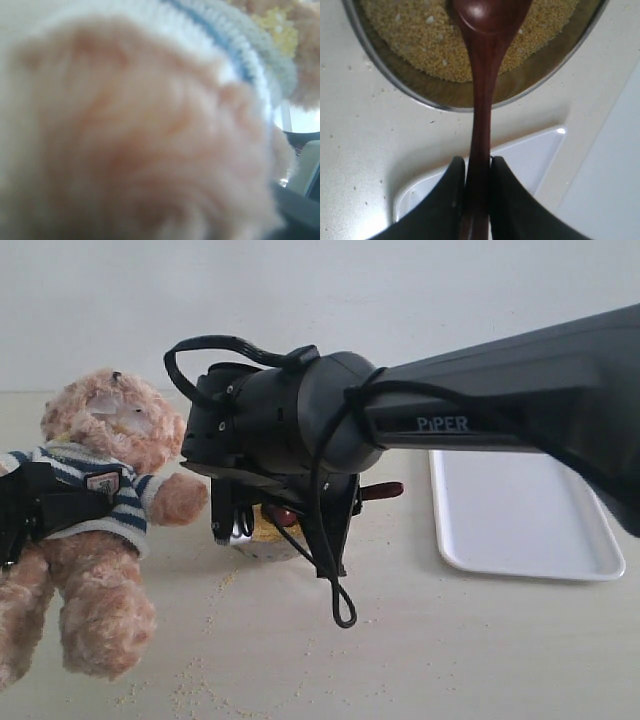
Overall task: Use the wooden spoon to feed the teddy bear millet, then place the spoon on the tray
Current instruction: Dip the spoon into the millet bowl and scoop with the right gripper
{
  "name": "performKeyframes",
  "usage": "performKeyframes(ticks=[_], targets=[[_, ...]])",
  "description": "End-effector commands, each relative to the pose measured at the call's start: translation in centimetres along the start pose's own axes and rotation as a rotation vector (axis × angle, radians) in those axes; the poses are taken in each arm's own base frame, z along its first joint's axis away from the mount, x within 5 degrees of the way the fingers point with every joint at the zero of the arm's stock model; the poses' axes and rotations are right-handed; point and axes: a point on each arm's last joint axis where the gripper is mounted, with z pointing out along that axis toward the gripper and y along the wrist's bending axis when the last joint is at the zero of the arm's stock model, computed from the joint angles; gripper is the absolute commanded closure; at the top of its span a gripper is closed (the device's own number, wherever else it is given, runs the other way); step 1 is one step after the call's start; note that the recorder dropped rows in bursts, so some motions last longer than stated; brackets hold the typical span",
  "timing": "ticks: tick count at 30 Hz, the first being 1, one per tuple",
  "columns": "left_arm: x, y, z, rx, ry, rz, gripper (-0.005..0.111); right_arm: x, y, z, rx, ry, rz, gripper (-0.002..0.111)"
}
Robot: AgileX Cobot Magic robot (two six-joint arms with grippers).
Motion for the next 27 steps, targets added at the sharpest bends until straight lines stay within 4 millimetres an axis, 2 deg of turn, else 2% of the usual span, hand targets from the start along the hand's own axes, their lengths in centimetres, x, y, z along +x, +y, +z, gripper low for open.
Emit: performKeyframes(ticks=[1, 8, 17, 27], targets=[[-0.1, -0.3, 0.0, 0.014, -0.008, 0.000, 0.102, 0.0, 0.1, -0.1, -0.018, -0.010, 0.015, 0.108], [-0.1, -0.3, 0.0, 0.014, -0.008, 0.000, 0.102, 0.0, 0.4, -0.3, -0.054, -0.022, 0.037, 0.108], [-0.1, -0.3, 0.0, 0.014, -0.008, 0.000, 0.102, 0.8, -0.4, -2.6, -0.095, -0.109, 0.108, 0.108], [-0.1, -0.3, 0.0, 0.014, -0.008, 0.012, 0.102, 0.7, -0.2, -2.6, -0.111, -0.119, 0.125, 0.108]])
